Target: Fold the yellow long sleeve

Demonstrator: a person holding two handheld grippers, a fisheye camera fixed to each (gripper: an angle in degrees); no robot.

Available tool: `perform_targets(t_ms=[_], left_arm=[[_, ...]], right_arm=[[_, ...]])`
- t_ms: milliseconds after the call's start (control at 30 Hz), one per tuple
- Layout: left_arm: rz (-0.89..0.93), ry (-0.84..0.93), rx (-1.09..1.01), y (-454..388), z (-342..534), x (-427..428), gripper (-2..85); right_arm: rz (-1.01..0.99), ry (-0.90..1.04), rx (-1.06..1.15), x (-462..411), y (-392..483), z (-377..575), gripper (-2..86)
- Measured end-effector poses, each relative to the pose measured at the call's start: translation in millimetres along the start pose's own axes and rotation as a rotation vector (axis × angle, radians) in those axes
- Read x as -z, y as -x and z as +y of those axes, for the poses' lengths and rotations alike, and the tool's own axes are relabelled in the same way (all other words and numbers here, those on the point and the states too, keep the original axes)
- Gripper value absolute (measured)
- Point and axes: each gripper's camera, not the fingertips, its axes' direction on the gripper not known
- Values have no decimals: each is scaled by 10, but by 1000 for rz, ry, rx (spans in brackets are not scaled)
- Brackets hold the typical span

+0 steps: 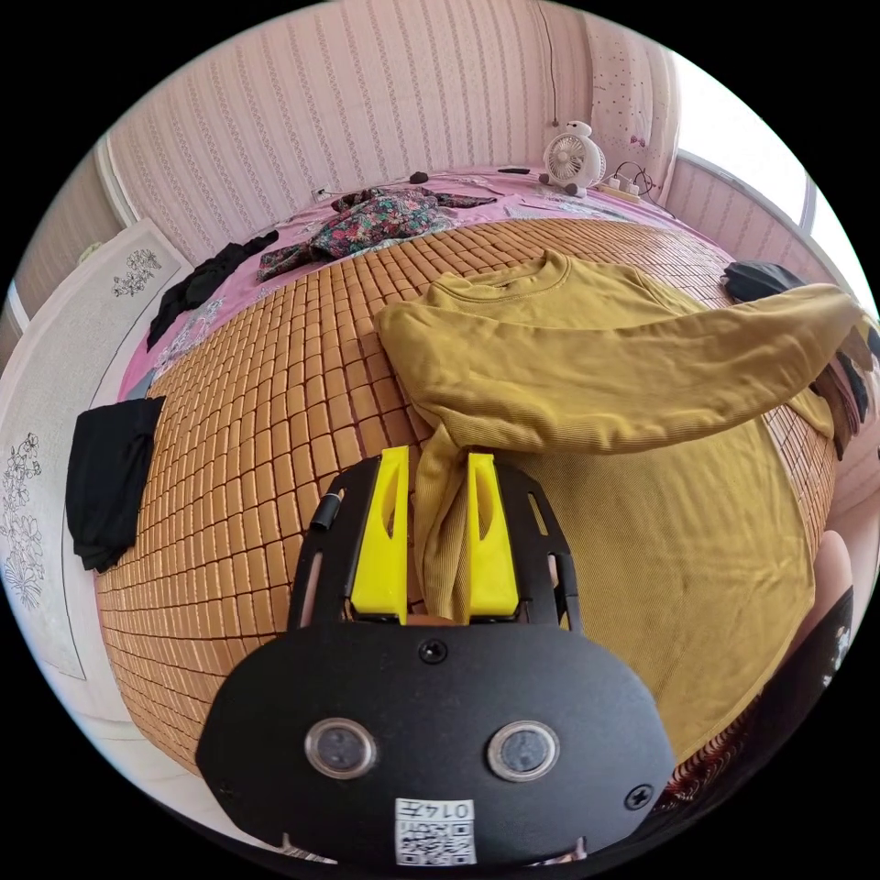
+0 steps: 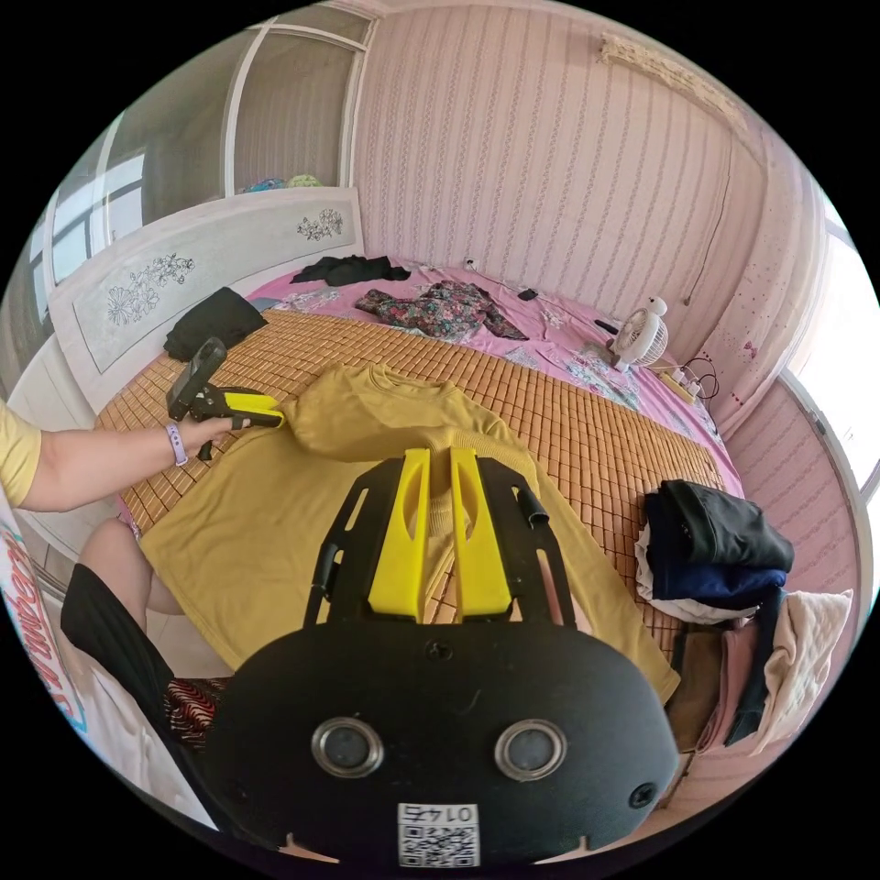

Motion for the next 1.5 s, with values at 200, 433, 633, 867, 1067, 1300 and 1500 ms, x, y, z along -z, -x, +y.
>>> perform_targets(t_ms=[200,433,633,867,1067,1300,1500], left_arm=[[1,-77,-1,102,-174,-49,33],[478,-82,633,1267,77,-474,35],[570,-82,740,1574,265,-594,36],[427,-148,433,949,378,-178,23],[429,-10,-214,-1089,459,-99,2],[298,77,-388,-2268,767,-459,-6],[234,98,-491,-2581,857,-672,-7]], right_arm=[[-42,26,44,-20,54,-64,33],[-172,204,13,-176,555,318,40],[-291,460,45,-578,896,707,56],[-247,468,-40,-766,473,366,34],[-183,758,190,-1332,597,88,18],[-134,859,349,-1591,735,-153,8],[-176,778,235,-1503,488,-106,6]])
